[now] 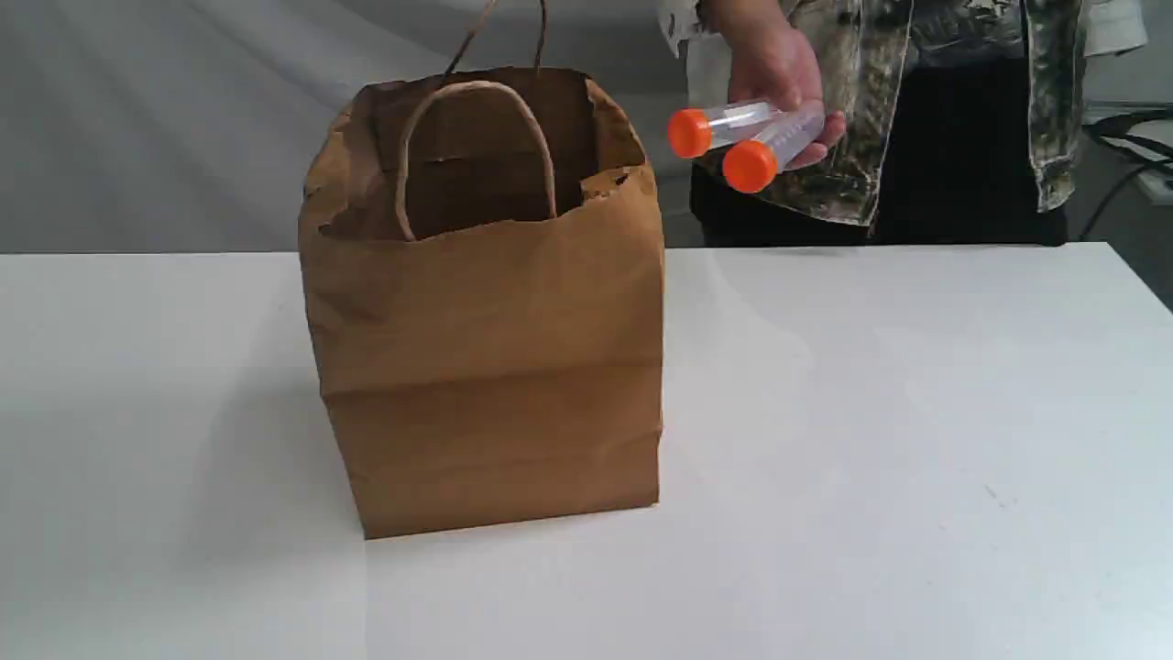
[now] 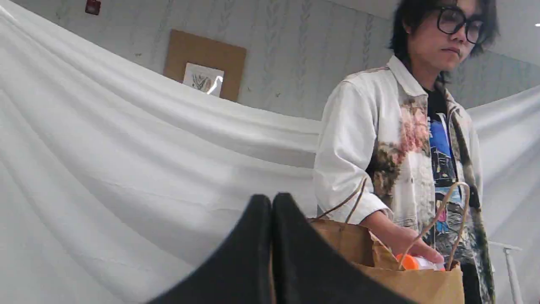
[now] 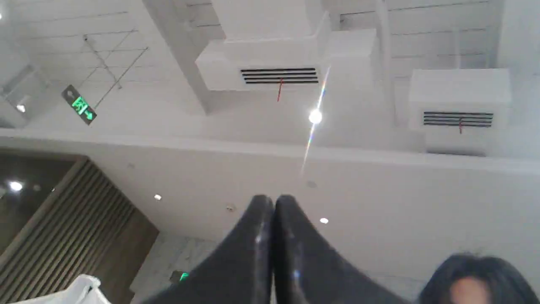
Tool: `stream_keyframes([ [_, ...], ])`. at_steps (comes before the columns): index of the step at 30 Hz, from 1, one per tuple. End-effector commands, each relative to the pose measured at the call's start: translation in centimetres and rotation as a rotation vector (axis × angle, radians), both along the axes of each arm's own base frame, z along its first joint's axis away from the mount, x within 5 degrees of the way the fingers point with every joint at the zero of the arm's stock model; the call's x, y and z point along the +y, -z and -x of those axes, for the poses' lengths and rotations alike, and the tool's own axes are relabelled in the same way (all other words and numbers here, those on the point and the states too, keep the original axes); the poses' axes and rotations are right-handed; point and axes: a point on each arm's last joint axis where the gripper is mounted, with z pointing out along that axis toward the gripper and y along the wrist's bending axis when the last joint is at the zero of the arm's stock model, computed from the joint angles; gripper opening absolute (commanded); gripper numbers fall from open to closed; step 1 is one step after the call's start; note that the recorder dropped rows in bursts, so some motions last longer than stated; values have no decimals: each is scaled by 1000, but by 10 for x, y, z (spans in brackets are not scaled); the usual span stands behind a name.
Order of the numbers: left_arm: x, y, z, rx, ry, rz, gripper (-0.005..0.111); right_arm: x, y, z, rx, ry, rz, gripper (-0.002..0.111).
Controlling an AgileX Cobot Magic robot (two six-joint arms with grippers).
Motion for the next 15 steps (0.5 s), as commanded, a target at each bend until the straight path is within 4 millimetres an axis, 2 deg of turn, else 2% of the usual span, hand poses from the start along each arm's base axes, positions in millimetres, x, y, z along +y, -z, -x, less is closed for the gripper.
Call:
stream_keyframes([
  [1, 1, 3, -1, 28, 3, 32, 0, 6, -10, -33, 45, -7, 46, 0],
  [8, 1, 3, -1, 30, 7, 44, 0, 15, -15, -108, 172, -49, 67, 0],
  [11, 1, 3, -1, 24, 10, 43, 0, 21, -4, -134, 258, -106, 98, 0],
  [15, 1, 3, -1, 22, 11, 43, 0, 24, 16, -157, 345, -113, 106, 0],
])
